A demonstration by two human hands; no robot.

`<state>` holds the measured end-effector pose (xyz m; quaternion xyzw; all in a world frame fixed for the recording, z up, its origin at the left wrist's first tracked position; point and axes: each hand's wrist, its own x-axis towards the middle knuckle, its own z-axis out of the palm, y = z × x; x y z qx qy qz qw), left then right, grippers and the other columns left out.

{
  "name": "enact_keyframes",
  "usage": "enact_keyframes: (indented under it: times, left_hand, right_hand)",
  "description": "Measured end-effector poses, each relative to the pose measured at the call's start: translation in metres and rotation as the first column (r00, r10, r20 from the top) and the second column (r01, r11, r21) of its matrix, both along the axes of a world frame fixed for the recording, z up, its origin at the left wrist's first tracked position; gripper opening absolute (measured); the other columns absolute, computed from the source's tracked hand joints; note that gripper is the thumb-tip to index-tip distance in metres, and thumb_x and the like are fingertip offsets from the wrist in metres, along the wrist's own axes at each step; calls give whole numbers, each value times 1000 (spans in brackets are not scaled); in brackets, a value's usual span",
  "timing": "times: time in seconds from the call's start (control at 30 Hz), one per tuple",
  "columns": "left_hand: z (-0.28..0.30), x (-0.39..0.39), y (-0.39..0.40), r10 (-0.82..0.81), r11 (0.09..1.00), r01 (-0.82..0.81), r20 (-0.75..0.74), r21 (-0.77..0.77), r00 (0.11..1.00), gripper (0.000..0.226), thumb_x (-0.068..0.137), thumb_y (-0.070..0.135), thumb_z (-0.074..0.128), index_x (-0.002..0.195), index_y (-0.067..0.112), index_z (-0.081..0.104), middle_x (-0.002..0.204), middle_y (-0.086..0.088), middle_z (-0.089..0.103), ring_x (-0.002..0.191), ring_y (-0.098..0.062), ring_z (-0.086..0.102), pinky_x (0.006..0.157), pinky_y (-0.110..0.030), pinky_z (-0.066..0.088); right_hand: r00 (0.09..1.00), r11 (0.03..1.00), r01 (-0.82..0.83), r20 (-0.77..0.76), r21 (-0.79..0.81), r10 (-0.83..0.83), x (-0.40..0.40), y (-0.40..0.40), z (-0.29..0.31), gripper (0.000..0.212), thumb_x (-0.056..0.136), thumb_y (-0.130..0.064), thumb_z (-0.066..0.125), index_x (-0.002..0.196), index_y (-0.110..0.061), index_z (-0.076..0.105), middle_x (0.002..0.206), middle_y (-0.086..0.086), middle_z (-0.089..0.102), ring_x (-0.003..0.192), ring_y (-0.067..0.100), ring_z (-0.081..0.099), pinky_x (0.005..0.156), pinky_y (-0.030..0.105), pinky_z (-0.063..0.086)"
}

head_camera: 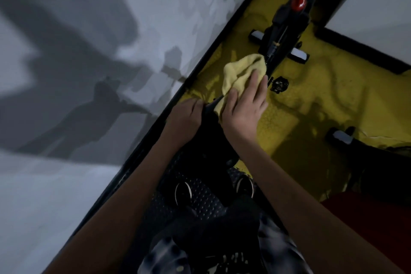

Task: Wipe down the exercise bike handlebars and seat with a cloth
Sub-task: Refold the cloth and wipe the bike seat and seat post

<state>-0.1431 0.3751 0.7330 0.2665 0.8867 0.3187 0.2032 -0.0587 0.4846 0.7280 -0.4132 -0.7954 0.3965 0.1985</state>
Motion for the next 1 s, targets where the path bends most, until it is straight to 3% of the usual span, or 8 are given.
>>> enact_keyframes:
  times: [0.1,0.17,0.3,0.43,0.67,0.8,0.93,1.0]
  left_hand:
    - [-1,3,-5,-5,995,6,-15,97,1000,33,105,24,42,86,5,62,79,-4,59,78,-24,58,70,-36,43]
    - [-5,5,-12,-54,981,67,-74,183,996,34,105,22,43,85,4,62,77,-6,61,74,-24,59,68,-41,45]
    - [-3,6,-21,-158,977,167,-70,130,985,32,108,26,38,96,10,64,87,4,59,80,-15,57,70,-29,40]
    - [2,8,-22,-191,973,197,-57,122,980,32,108,29,35,109,16,64,94,12,57,84,-5,53,74,-21,36]
    - [2,11,-24,-184,980,190,-96,52,978,41,109,32,33,133,13,61,127,-6,66,117,-22,59,88,-20,35]
    - [1,12,-22,-136,986,144,-96,82,986,38,109,28,36,123,9,66,116,-10,70,107,-25,62,82,-21,37]
    - [-2,11,-21,-104,991,111,-94,73,990,38,108,26,34,108,8,67,105,-10,71,97,-27,63,82,-34,47]
    - [-3,10,-21,-90,993,96,-78,71,993,38,108,25,34,100,7,66,98,-10,70,91,-27,64,79,-38,49]
  right_hand:
    - [1000,999,25,-17,29,-25,1,-5,0,63,109,-38,35,163,-15,11,169,14,7,149,36,19,118,46,18]
    - [1000,1000,11,7,14,-11,13,-20,-1,65,109,-37,36,162,-12,10,168,15,10,149,34,20,118,42,19]
    - [992,995,-2,125,99,-10,47,-63,-2,62,109,-39,35,161,-9,18,167,13,21,148,30,27,118,39,23]
    - [983,991,-36,182,127,12,65,-85,2,60,109,-39,34,161,-12,20,168,9,18,149,27,24,118,34,16]
    - [996,993,81,33,-81,-78,6,-17,4,66,107,-31,38,158,3,13,163,21,23,150,35,26,122,42,23]
    - [990,988,138,-25,-64,-140,-5,-14,9,64,108,-31,36,159,1,13,164,22,21,151,34,23,123,43,25]
    - [989,991,48,130,124,-64,34,-64,4,64,108,-37,35,160,-4,17,165,20,20,148,34,31,119,41,29]
    - [987,984,-23,161,178,-6,57,-88,2,62,108,-39,33,161,-9,19,168,13,16,150,32,25,121,42,24]
